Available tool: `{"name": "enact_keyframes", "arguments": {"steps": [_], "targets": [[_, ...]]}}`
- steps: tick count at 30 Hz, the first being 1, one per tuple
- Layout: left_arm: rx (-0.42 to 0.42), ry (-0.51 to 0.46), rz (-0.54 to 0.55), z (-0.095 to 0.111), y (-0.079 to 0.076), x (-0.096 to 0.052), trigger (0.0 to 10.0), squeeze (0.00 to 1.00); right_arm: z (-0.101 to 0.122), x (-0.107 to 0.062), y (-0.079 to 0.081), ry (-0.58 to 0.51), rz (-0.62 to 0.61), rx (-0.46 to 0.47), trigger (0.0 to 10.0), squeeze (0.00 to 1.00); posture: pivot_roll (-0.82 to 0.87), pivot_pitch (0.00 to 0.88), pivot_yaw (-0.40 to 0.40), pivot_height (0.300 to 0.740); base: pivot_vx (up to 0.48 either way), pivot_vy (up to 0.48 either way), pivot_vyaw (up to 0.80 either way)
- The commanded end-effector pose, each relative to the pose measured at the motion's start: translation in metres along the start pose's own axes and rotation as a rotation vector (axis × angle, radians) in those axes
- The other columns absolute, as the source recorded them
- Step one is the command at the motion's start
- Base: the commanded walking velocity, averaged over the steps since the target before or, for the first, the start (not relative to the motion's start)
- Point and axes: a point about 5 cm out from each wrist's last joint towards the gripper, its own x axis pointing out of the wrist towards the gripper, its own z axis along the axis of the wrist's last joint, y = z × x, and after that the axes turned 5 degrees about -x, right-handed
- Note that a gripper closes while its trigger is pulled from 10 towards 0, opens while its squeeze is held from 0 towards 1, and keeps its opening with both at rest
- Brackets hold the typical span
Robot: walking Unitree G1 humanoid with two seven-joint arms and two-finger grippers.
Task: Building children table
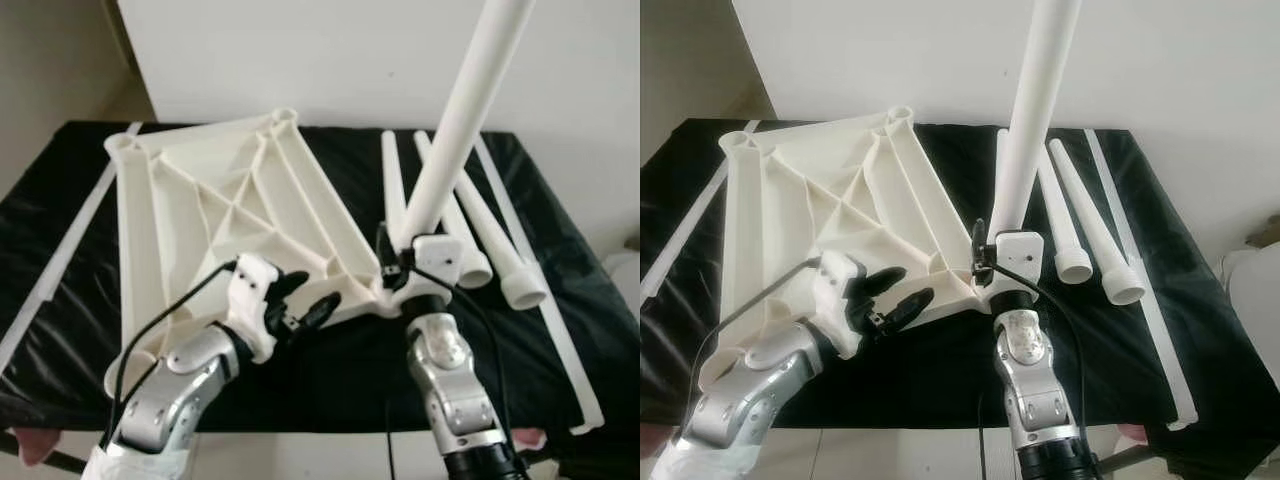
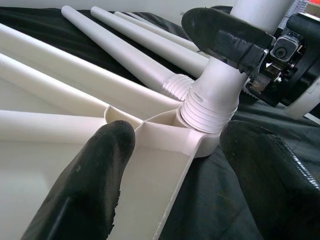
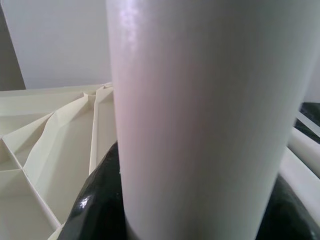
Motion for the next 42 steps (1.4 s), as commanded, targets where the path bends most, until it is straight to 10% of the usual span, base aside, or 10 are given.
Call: {"name": "enact_keyframes", "arguments": {"steps": [1,3,4,5,10,11,12,26,27,42], "targets": [[-0.005,0.005,-0.024,0.001,-0.002,0.0,10.0,0.0,-0.019,-0.008,0.001,0.096,0.013,-0.001,10.0,1.0,-0.03,0.127,-0.021,0.74,0.0,0.0,0.0],[-0.007,0.002,-0.027,0.001,-0.003,0.001,10.0,0.0,-0.019,-0.005,-0.004,0.093,0.021,0.005,10.0,1.0,-0.03,0.127,-0.02,0.74,0.0,0.0,0.0],[-0.008,0.002,-0.029,0.001,-0.003,0.002,10.0,0.0,-0.019,-0.003,-0.007,0.09,0.027,0.005,10.0,0.76,-0.03,0.127,-0.019,0.74,0.0,0.0,0.0],[-0.008,0.002,-0.031,0.001,-0.004,0.002,10.0,0.0,-0.018,0.001,-0.01,0.079,0.058,0.01,10.0,0.0,-0.04,0.127,-0.017,0.74,0.0,0.0,0.0],[-0.01,0.001,-0.033,0.001,-0.003,0.004,10.0,0.0,-0.014,0.009,-0.015,0.049,0.17,0.037,8.4,0.0,-0.04,0.125,-0.015,0.74,0.0,0.0,0.0],[-0.011,-0.001,-0.033,0.001,-0.003,0.004,10.0,0.0,-0.011,0.013,-0.019,0.03,0.204,0.032,0.8,0.0,-0.04,0.123,-0.015,0.74,0.0,0.0,0.0],[-0.011,-0.002,-0.035,0.001,-0.003,0.005,10.0,0.0,-0.008,0.017,-0.023,0.013,0.257,0.014,0.0,0.0,-0.05,0.119,-0.016,0.74,0.0,0.0,0.0],[-0.012,-0.031,-0.015,0.004,-0.001,0.009,10.0,0.0,-0.014,0.027,-0.034,0.064,0.47,0.002,0.0,0.0,-0.04,0.111,-0.046,0.74,0.0,0.0,0.0],[-0.016,-0.034,-0.008,0.004,-0.001,0.008,10.0,0.0,-0.019,0.022,-0.031,0.08,0.477,0.001,10.0,0.0,-0.04,0.115,-0.047,0.74,0.0,0.0,0.0],[-0.024,-0.024,-0.024,0.003,-0.003,0.008,10.0,0.0,-0.039,0.003,-0.025,0.118,0.612,-0.056,10.0,0.0,-0.05,0.123,-0.025,0.74,0.0,0.0,0.0]]}}
